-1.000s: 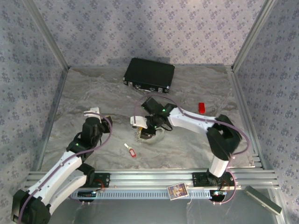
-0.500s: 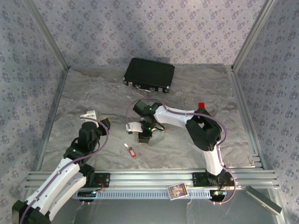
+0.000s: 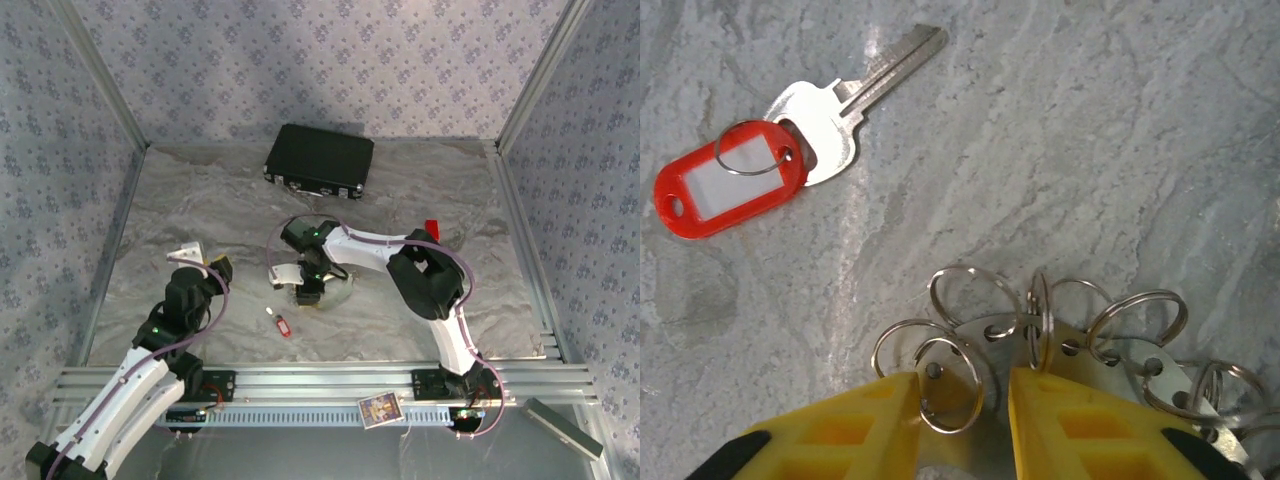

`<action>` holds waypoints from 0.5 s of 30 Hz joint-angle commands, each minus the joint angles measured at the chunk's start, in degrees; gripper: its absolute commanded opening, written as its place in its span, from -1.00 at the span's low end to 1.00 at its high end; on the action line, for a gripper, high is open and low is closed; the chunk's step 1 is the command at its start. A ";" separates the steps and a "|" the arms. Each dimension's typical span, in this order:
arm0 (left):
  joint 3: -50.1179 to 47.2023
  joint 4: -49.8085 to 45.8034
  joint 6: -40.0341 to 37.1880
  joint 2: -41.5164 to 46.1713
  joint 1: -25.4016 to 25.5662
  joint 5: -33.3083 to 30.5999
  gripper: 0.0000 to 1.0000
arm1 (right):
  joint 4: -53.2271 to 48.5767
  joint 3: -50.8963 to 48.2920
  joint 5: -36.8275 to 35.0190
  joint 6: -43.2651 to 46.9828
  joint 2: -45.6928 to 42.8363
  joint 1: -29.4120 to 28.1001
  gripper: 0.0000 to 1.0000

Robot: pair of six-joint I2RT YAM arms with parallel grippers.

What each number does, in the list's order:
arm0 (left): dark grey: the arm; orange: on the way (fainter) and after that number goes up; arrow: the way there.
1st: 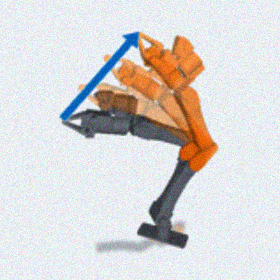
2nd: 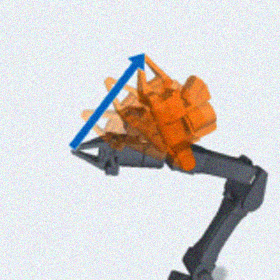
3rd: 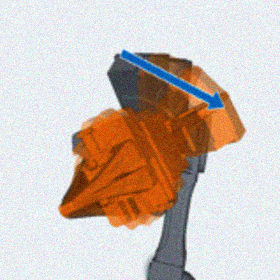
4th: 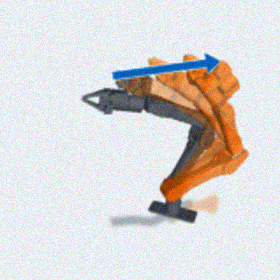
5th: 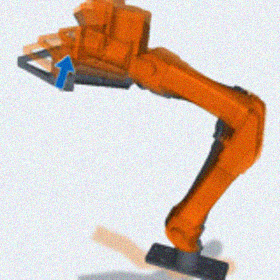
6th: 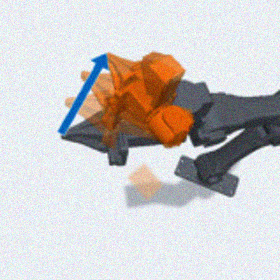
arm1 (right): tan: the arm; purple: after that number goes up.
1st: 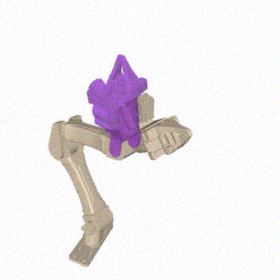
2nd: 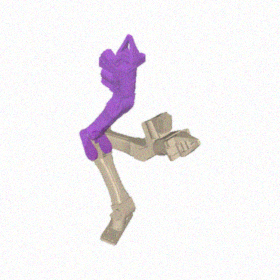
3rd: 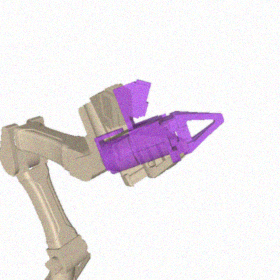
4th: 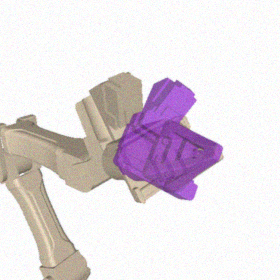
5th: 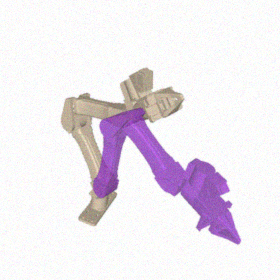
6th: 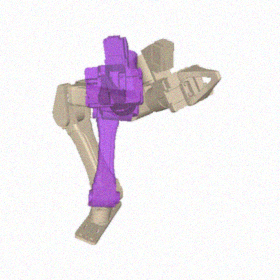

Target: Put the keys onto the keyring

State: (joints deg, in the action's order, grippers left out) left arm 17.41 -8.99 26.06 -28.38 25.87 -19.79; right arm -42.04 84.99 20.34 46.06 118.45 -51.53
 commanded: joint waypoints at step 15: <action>-0.29 0.29 0.04 0.34 -0.38 -1.55 -0.05 | -8.53 2.68 3.31 3.65 -0.23 -1.14 -0.62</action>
State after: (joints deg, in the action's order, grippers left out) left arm 17.41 -9.02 26.06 -28.38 25.87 -20.40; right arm -46.94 86.52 22.35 47.79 118.52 -51.99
